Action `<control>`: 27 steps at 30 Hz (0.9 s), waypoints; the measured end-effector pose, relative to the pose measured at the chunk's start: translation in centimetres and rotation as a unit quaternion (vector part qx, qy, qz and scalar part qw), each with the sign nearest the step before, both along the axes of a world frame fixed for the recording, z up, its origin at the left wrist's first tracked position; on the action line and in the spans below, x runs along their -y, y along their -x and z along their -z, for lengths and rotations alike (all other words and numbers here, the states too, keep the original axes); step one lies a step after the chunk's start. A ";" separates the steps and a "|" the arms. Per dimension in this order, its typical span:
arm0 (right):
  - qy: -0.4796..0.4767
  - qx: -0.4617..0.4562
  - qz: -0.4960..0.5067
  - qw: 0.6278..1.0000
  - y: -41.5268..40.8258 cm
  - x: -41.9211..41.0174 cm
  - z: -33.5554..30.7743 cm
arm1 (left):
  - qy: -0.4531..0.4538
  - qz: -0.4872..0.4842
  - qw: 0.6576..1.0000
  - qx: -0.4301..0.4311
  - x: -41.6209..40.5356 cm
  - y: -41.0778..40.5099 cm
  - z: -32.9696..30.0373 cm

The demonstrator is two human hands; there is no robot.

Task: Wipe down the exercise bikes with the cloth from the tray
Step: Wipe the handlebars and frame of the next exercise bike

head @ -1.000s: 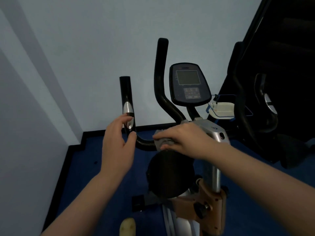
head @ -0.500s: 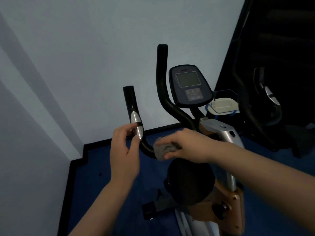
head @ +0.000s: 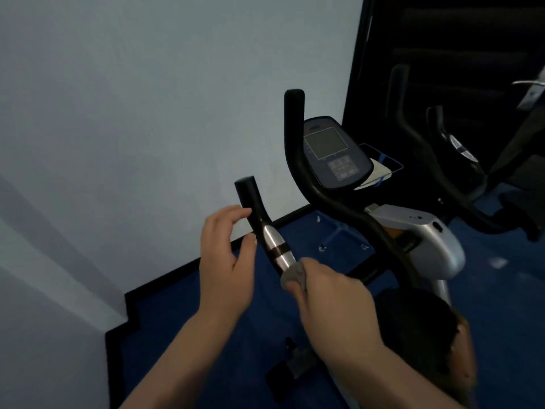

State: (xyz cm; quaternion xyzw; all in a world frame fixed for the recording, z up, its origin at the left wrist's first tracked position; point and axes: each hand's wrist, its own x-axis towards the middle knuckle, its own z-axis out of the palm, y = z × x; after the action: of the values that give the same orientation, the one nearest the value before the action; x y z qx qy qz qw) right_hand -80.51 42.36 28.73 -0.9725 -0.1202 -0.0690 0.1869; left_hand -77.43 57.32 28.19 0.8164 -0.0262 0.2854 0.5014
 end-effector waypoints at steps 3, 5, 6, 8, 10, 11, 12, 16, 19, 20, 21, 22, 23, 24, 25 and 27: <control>-0.076 -0.006 0.037 0.996 -3.4 -3.4 -1.4 | -0.003 0.024 1.000 0.010 -1.3 -1.5 -0.8; -0.126 0.008 0.033 0.991 -4.5 -4.7 -1.3 | 0.001 0.046 0.999 0.018 -2.1 -2.3 -1.1; -0.158 0.011 0.033 0.987 -4.2 -4.8 -1.0 | 0.007 0.058 0.998 0.018 -2.6 -2.7 -1.0; -0.202 0.007 0.062 0.977 -2.8 -4.4 -0.2 | 0.022 0.083 0.996 0.013 -3.1 -3.4 -1.1; -0.171 0.014 0.106 0.979 -2.5 -4.3 0.4 | 0.030 0.103 0.994 0.011 -3.5 -3.9 -1.4; -0.162 0.010 0.119 0.979 -3.3 -4.6 0.2 | 0.032 0.110 0.993 0.009 -3.6 -4.1 -1.6; -0.169 -0.002 0.126 0.978 -4.6 -5.2 -0.2 | 0.037 0.114 0.993 0.006 -3.7 -4.3 -1.8; -0.269 0.008 0.096 0.958 -8.8 -8.3 -2.2 | 0.097 0.119 0.988 0.003 -4.0 -4.7 -2.1; -0.278 0.050 0.047 0.958 -7.5 -7.9 -1.7 | 0.132 0.124 0.983 -0.003 -3.8 -4.5 -2.1; -0.260 0.052 0.027 0.964 -7.1 -7.4 -1.3 | 0.143 0.125 0.982 -0.006 -3.8 -4.5 -2.1; -0.253 0.050 0.010 0.966 -7.0 -6.8 -1.1 | 0.153 0.127 0.980 -0.008 -3.9 -4.4 -2.3; -0.257 0.044 -0.002 0.965 -7.3 -6.4 -1.2 | 0.161 0.129 0.978 -0.009 -4.0 -4.4 -2.4; -0.274 0.036 -0.013 0.961 -7.9 -6.2 -1.5 | 0.167 0.131 0.977 -0.011 -4.1 -4.4 -2.6; -0.304 0.020 -0.026 0.952 -8.6 -6.2 -2.1 | 0.170 0.133 0.976 -0.014 -4.3 -4.4 -2.7; -0.339 0.004 -0.046 0.940 -9.2 -6.5 -2.7 | 0.174 0.134 0.976 -0.018 -4.4 -4.4 -2.8; -0.361 0.021 -0.084 0.929 -9.6 -7.5 -3.6 | 0.179 0.129 0.975 -0.019 -4.5 -4.3 -2.8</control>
State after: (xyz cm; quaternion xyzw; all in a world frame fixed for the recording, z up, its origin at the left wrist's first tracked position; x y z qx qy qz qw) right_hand -70.87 49.87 32.31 -0.8242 -0.1726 -0.1122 0.5276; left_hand -73.13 61.80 31.00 0.7086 -0.0697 0.2026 0.6723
